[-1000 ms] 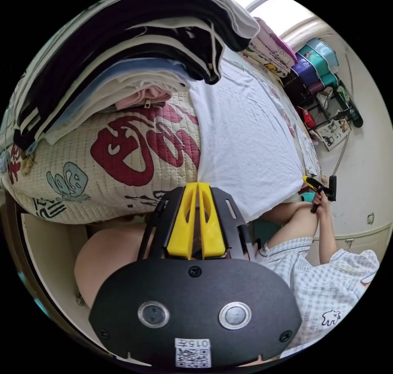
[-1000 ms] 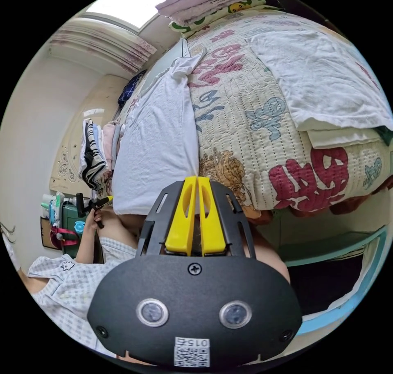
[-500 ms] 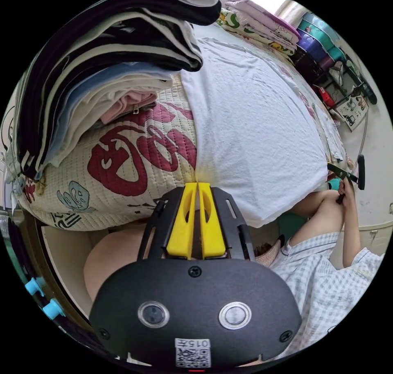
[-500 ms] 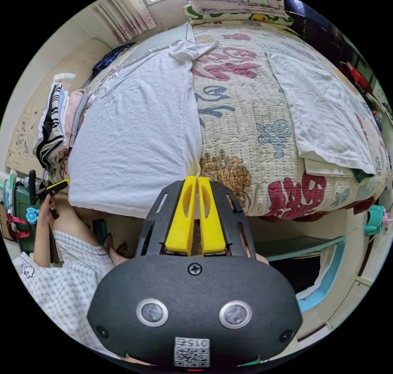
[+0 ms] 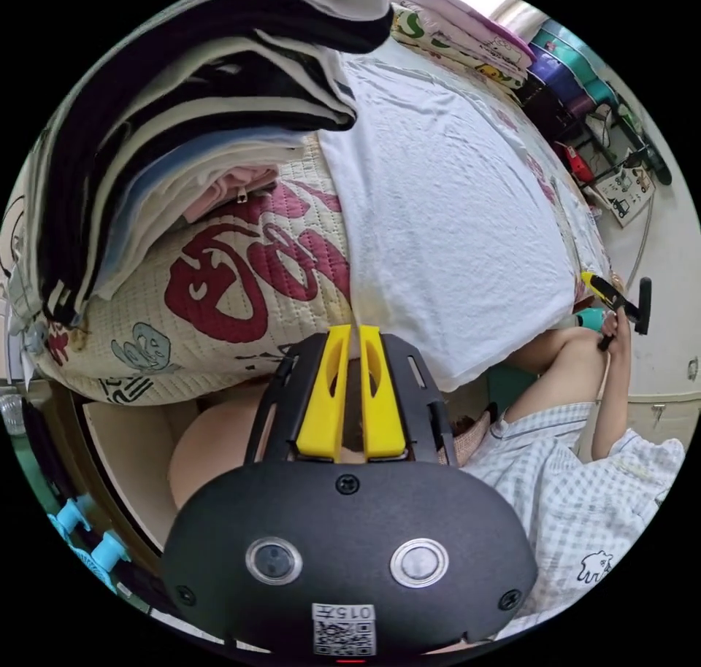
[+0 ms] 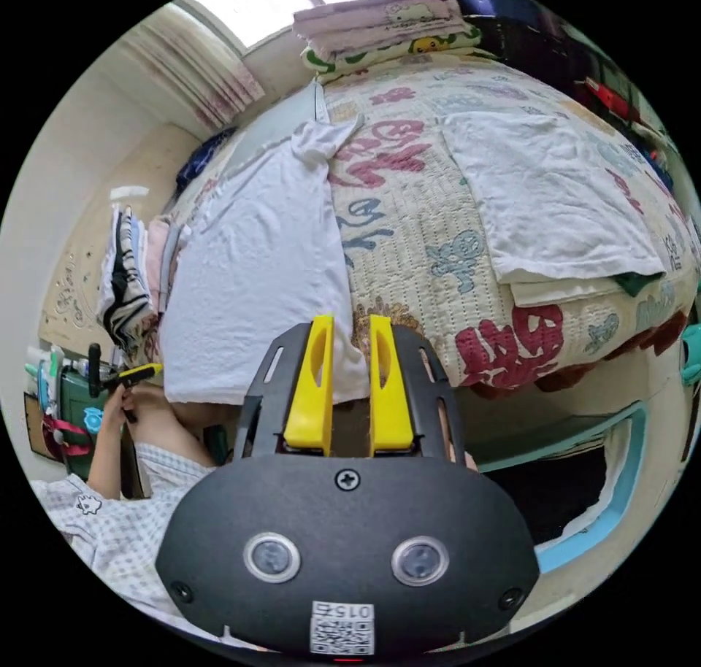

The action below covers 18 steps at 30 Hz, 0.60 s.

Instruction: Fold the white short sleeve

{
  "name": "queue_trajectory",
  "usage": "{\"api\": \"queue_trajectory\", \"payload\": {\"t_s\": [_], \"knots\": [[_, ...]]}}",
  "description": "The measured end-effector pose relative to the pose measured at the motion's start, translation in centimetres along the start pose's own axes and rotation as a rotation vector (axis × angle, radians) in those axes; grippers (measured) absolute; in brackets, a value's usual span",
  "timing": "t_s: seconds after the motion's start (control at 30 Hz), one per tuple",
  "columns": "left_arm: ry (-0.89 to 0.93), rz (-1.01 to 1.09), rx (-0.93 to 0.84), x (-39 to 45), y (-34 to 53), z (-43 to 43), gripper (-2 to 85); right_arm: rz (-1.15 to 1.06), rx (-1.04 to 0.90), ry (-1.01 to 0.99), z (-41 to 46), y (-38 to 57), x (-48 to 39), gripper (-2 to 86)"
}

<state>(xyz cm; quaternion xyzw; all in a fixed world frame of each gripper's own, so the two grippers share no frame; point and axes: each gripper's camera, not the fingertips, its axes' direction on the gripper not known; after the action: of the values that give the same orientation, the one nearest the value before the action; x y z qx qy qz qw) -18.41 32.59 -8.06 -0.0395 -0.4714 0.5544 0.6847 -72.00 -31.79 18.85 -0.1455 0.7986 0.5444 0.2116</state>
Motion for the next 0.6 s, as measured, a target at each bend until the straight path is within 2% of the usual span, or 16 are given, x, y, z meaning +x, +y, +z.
{"api": "queue_trajectory", "payload": {"t_s": [0.13,0.23,0.33,0.43,0.53,0.6], "knots": [[-0.210,0.007,0.119,2.9,-1.9,-6.9,1.5,0.042,0.182,-0.139,-5.1,-4.8,1.8,8.0],[-0.233,0.136,0.216,9.2,-6.1,-10.8,1.9,0.044,0.276,-0.226,-6.5,-10.7,1.6,7.7],[-0.127,0.322,0.259,17.6,-13.5,-11.9,1.9,0.070,0.304,-0.290,-5.4,-18.2,1.2,7.3],[0.026,0.508,0.281,26.1,-23.3,-10.4,2.0,0.190,0.218,-0.458,-1.2,-25.3,2.4,8.2],[0.073,0.578,0.291,33.2,-36.2,-7.5,2.6,0.253,0.163,-0.525,2.5,-29.5,3.6,9.0],[0.128,0.592,0.290,37.0,-44.9,-5.7,3.5,0.256,0.174,-0.497,3.5,-31.0,4.1,9.1]]}}
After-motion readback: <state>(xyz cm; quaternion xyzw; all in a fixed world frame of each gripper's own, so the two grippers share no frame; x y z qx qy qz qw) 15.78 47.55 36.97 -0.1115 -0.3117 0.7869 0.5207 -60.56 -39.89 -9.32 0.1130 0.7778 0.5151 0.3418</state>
